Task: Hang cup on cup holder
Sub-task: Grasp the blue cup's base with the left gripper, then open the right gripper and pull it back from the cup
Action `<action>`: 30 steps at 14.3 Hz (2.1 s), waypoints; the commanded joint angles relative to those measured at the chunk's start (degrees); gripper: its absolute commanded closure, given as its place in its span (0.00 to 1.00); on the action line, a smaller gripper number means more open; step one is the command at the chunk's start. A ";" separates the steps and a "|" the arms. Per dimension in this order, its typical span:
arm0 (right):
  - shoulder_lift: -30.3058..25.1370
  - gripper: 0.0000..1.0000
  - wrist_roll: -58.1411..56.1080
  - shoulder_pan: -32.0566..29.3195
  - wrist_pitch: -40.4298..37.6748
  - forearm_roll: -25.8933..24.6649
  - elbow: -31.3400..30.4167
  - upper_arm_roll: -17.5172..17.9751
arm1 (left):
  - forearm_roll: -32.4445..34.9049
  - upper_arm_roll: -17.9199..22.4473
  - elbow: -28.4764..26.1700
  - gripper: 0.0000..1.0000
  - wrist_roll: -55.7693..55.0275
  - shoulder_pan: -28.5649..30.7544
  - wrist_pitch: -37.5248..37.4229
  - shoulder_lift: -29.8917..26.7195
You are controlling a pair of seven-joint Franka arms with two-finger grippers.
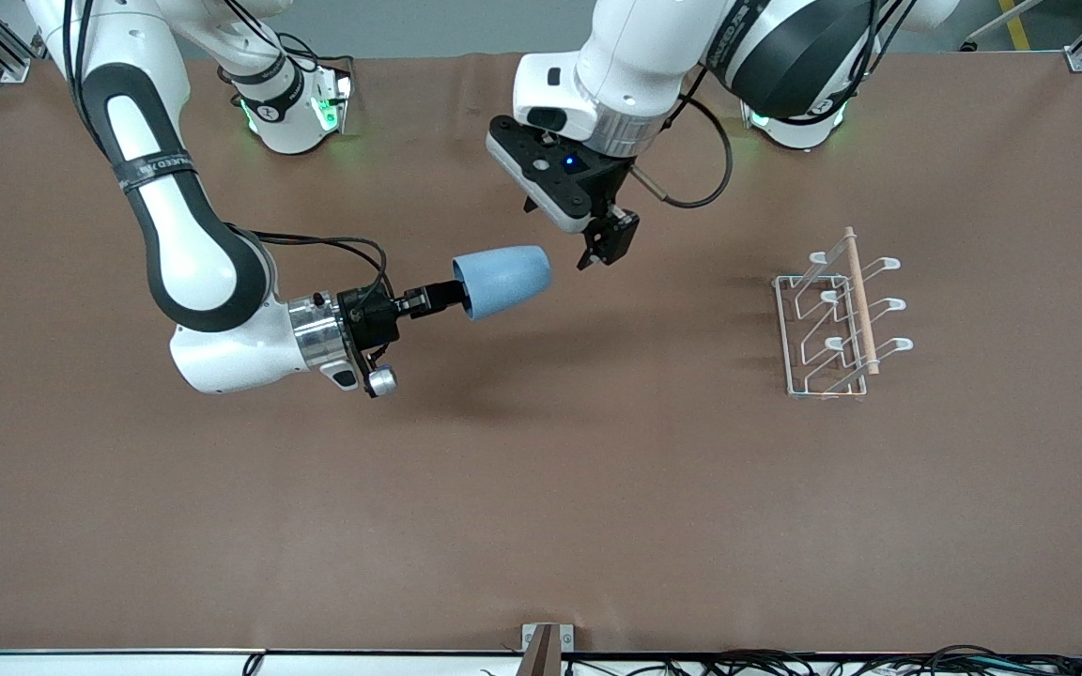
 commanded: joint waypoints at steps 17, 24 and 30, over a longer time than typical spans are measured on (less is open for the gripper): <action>0.47 0.96 0.35 2.54 -3.17 1.52 0.35 0.07 | 2.25 0.12 1.08 0.00 10.23 -4.05 1.94 6.21; 0.21 0.92 0.52 2.10 -3.53 1.61 0.35 0.07 | 4.69 0.21 0.99 0.70 10.58 -4.05 1.32 6.39; -0.49 0.00 0.52 0.36 -3.09 -2.67 0.27 -0.89 | 10.14 0.29 1.16 0.70 10.58 -3.17 -7.80 5.69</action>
